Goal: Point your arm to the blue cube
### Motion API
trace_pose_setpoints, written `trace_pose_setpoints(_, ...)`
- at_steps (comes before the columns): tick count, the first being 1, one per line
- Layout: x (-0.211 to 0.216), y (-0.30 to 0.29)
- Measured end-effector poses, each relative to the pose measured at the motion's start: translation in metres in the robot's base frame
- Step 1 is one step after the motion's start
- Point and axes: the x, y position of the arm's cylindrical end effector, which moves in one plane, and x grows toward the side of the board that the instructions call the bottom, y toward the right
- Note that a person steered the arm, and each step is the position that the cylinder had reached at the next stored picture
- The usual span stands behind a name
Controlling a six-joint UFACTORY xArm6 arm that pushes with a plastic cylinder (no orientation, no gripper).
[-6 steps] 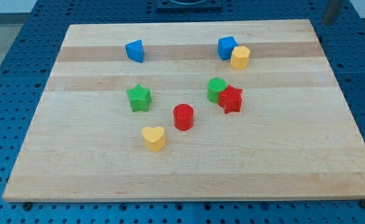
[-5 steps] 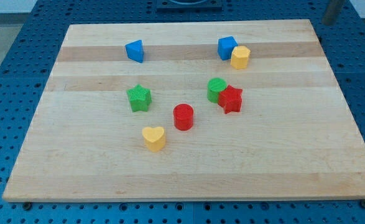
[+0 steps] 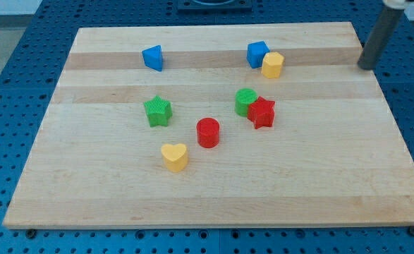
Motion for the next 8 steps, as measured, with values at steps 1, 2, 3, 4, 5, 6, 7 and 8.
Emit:
trace_pose_setpoints(1, 0.024, -0.057)
trace_pose_setpoints(2, 0.029, -0.113)
trace_pose_setpoints(3, 0.029, -0.168)
trace_pose_setpoints(4, 0.024, -0.216)
trace_pose_setpoints(5, -0.001, -0.234)
trace_pose_setpoints(6, -0.028, -0.235)
trace_pose_setpoints(7, -0.037, -0.231)
trace_pose_setpoints(8, -0.023, -0.213)
